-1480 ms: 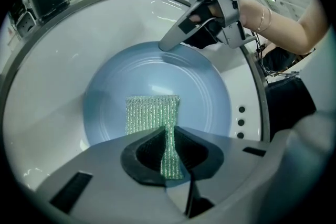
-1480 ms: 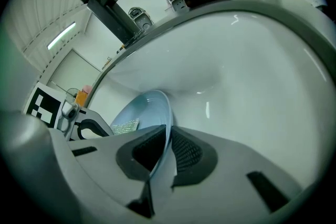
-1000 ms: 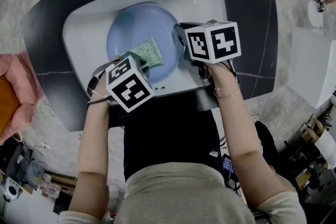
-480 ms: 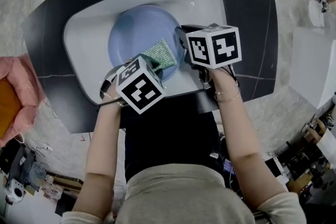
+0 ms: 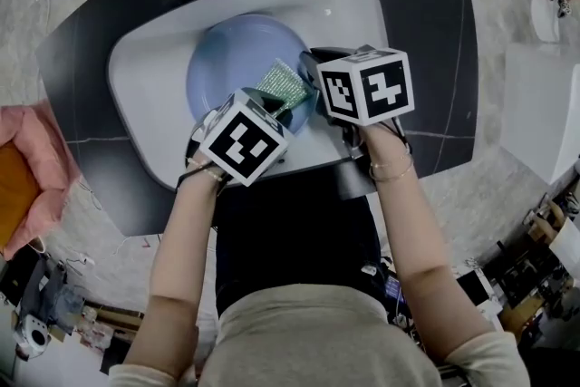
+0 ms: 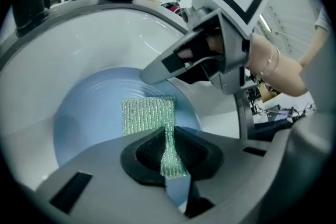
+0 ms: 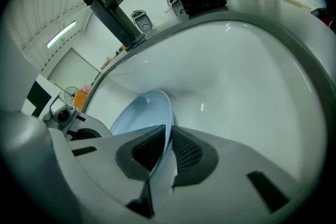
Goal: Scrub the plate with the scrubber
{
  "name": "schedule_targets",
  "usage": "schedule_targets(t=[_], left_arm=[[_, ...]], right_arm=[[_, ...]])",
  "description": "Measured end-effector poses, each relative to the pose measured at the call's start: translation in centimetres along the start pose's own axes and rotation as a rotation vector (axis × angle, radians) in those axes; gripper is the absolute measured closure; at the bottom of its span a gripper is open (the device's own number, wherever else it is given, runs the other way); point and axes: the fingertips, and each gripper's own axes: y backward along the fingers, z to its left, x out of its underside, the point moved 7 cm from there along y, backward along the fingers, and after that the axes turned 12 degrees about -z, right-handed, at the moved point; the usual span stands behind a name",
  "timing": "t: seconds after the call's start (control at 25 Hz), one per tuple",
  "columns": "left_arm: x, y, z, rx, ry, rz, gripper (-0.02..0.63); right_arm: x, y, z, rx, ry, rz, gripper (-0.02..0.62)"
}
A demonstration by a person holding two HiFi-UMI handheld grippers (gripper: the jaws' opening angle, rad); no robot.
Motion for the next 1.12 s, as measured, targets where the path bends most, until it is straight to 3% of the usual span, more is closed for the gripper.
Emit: schedule_targets(t=[0.24,0.8,0.92,1.12], left_arm=[[-1.0,-0.3,1.0,-0.019,0.096,-0.074,0.54],[-2.2,-0.9,3.6,-0.066,0.067,-0.123,0.545],[-2.3,-0.9,3.9,-0.07,0.039,-0.118,0.546],[-2.3,-1.1,4.7,-0.102,-0.118,-0.063,0.551]], right_arm=[[0.0,0.0,0.0,0.003,-0.008,0.003,0.545],[0.1,-0.3,-0.6,0.015,-0.025,0.01,0.551],[0.1,-0.4,-0.7,0.011,-0.03,0.013,0.551],[0.3,-0.4,-0.8,0.01,-0.032,0.025,0.551]])
